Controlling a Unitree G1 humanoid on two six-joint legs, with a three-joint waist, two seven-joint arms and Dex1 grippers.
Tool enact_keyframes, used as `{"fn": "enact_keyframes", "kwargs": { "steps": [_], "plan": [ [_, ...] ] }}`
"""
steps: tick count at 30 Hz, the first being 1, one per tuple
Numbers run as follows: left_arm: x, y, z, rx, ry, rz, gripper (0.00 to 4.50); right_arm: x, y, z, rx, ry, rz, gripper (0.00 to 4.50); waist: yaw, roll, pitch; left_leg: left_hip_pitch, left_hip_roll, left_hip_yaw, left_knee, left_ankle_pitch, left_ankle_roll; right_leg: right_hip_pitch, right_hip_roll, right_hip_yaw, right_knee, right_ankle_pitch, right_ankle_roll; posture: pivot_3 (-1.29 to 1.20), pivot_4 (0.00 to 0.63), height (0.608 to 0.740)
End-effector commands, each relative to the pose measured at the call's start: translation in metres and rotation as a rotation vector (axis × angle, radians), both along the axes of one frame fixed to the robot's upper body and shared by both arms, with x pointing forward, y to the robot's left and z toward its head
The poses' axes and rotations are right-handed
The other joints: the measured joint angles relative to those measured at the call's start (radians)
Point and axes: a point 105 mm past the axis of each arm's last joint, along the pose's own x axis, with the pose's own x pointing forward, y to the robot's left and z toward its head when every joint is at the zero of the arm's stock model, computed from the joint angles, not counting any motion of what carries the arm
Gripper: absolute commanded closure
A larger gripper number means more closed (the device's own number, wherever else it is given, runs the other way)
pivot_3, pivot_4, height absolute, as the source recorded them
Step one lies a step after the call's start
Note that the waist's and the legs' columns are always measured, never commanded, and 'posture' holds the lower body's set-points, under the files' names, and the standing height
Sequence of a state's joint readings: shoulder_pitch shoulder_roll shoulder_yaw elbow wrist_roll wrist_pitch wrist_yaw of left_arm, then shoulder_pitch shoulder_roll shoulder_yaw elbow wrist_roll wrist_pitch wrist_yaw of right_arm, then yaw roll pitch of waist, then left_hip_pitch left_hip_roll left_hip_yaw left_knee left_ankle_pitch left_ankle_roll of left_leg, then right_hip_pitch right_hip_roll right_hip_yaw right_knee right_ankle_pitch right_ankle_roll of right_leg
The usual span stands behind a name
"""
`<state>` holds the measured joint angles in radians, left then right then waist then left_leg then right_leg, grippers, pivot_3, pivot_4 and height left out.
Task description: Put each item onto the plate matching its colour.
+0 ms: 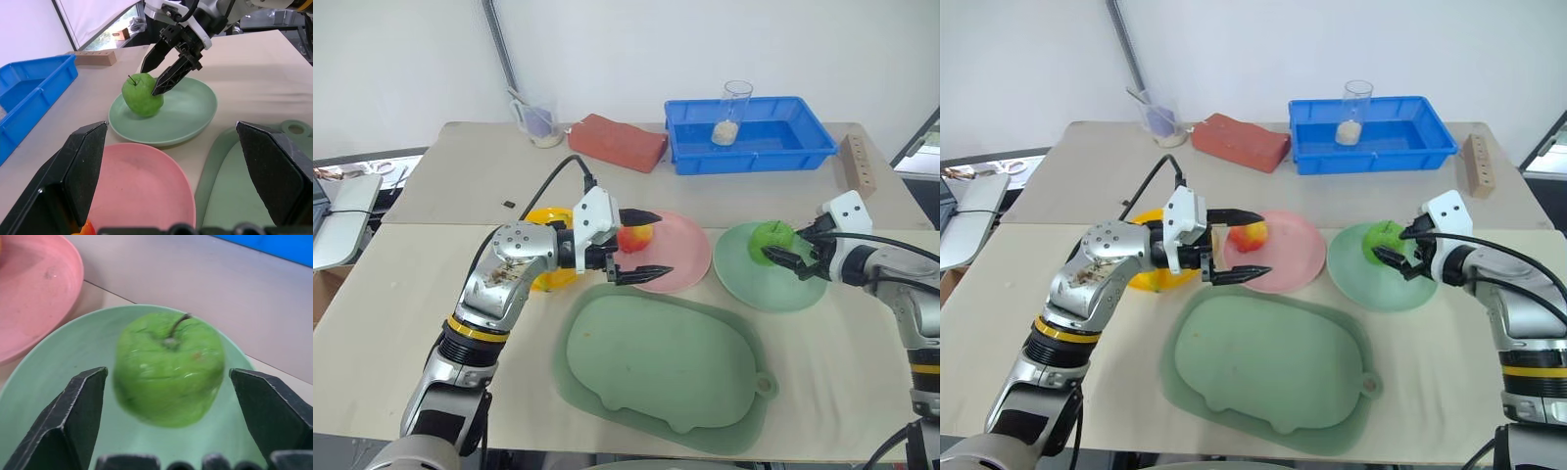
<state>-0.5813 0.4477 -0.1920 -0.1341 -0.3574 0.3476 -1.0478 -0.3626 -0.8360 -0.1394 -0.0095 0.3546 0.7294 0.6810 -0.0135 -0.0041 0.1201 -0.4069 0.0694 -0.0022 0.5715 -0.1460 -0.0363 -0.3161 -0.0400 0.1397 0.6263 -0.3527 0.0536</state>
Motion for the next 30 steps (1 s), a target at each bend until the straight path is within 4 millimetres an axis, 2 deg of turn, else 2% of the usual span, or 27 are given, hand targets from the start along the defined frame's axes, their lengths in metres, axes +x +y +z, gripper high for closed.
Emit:
{"fn": "enact_keyframes", "kwargs": {
  "steps": [1,4,6,7,8,9,10,11,14,15,16,19,22,24,30],
  "plan": [
    [0.003,0.008,0.009,-0.028,-0.019,0.043,0.0,-0.006,-0.001,0.028,0.008,-0.069,0.033,0.03,0.0,0.0,0.0,0.0,0.0,0.0,0.0,0.0,0.0,0.0,0.0,0.0,0.0,0.0,0.0,0.0,0.15,0.74],
    [0.015,0.024,0.012,-0.061,0.016,0.146,0.0,-0.013,-0.001,0.055,0.068,-0.139,0.044,0.03,0.0,0.0,0.0,0.0,0.0,0.0,0.0,0.0,0.0,0.0,0.0,0.0,0.0,0.0,0.0,0.0,0.15,0.74],
    [0.032,0.043,0.018,-0.104,0.036,0.277,0.0,-0.014,-0.007,0.074,0.127,-0.209,0.012,0.03,-0.001,0.0,0.0,0.0,0.0,0.0,0.0,0.0,0.0,0.0,0.0,0.0,0.0,0.0,0.0,0.0,0.15,0.74],
    [0.044,0.056,0.02,-0.131,0.035,0.383,0.0,-0.016,-0.012,0.082,0.142,-0.248,-0.009,0.03,-0.001,0.0,0.0,0.0,0.0,0.0,0.0,0.0,0.0,0.0,0.0,0.0,0.0,0.0,0.0,0.0,0.15,0.74],
    [0.064,0.081,0.023,-0.179,0.025,0.569,0.0,-0.018,-0.021,0.086,0.14,-0.29,-0.042,0.03,-0.001,0.0,0.0,0.0,0.0,0.0,0.0,0.0,0.0,0.0,0.0,0.0,0.0,0.0,0.0,0.0,0.15,0.74],
    [0.075,0.099,0.024,-0.21,0.019,0.694,0.0,-0.02,-0.027,0.088,0.134,-0.316,-0.063,0.03,0.0,0.0,0.0,0.001,0.0,0.0,0.0,0.0,0.0,0.0,0.0,0.0,0.0,0.0,0.0,0.0,0.15,0.74],
    [0.084,0.12,0.024,-0.242,0.012,0.812,0.0,-0.021,-0.036,0.087,0.107,-0.344,-0.108,0.03,0.0,0.0,0.0,0.001,0.0,-0.001,0.0,0.0,0.0,0.001,0.0,0.0,0.0,0.0,0.0,0.0,0.15,0.74],
    [0.087,0.132,0.024,-0.26,0.008,0.877,0.0,-0.022,-0.043,0.086,0.087,-0.361,-0.136,0.03,0.0,-0.001,0.0,0.001,0.0,-0.001,0.0,0.0,0.0,0.0,0.0,0.0,0.0,0.0,0.0,0.0,0.15,0.74],
    [0.095,0.191,0.017,-0.286,-0.023,1.152,0.0,-0.023,-0.068,0.074,0.054,-0.427,-0.268,0.03,-0.001,-0.002,0.0,0.0,0.0,-0.001,0.0,0.0,0.0,0.0,0.0,0.0,0.0,0.0,0.0,0.0,0.15,0.74],
    [0.095,0.221,0.013,-0.302,-0.036,1.283,0.0,-0.022,-0.082,0.065,0.022,-0.451,-0.345,0.03,-0.001,-0.002,0.0,0.0,0.0,-0.001,-0.001,0.0,0.0,0.0,0.0,0.0,0.0,0.0,0.0,0.0,0.15,0.74],
    [0.093,0.242,0.009,-0.326,-0.039,1.376,0.0,-0.022,-0.093,0.056,-0.01,-0.468,-0.405,0.03,-0.001,-0.002,0.0,0.001,0.0,-0.001,0.0,0.0,0.0,0.0,0.0,0.0,0.0,0.0,0.0,0.0,0.15,0.74],
    [0.083,0.28,-0.004,-0.346,-0.04,1.541,0.0,-0.022,-0.115,0.037,-0.076,-0.498,-0.534,0.03,-0.002,-0.001,0.0,0.001,0.0,-0.001,-0.001,0.0,0.0,0.0,0.0,0.0,0.001,0.0,0.001,0.0,0.15,0.74],
    [0.071,0.307,-0.03,-0.283,-0.035,1.671,0.0,-0.02,-0.136,0.013,-0.101,-0.503,-0.681,0.03,-0.003,-0.001,0.0,0.002,0.0,-0.001,-0.002,0.0,-0.001,-0.001,0.0,0.0,0.0,0.0,0.001,0.0,0.15,0.74],
    [0.064,0.318,-0.044,-0.264,-0.017,1.728,0.0,-0.019,-0.142,0.001,-0.097,-0.495,-0.728,0.03,-0.003,0.0,-0.001,0.003,0.0,0.0,-0.002,0.0,-0.001,-0.001,0.0,0.0,0.0,0.0,0.001,0.0,0.15,0.74],
    [0.052,0.337,-0.076,-0.245,0.055,1.819,0.0,-0.015,-0.15,-0.02,-0.09,-0.471,-0.8,0.03,0.0,0.001,-0.002,0.004,0.0,0.0,-0.002,0.001,-0.002,-0.001,0.0,0.0,0.0,0.0,0.001,0.0,0.15,0.74]
  ]
}}
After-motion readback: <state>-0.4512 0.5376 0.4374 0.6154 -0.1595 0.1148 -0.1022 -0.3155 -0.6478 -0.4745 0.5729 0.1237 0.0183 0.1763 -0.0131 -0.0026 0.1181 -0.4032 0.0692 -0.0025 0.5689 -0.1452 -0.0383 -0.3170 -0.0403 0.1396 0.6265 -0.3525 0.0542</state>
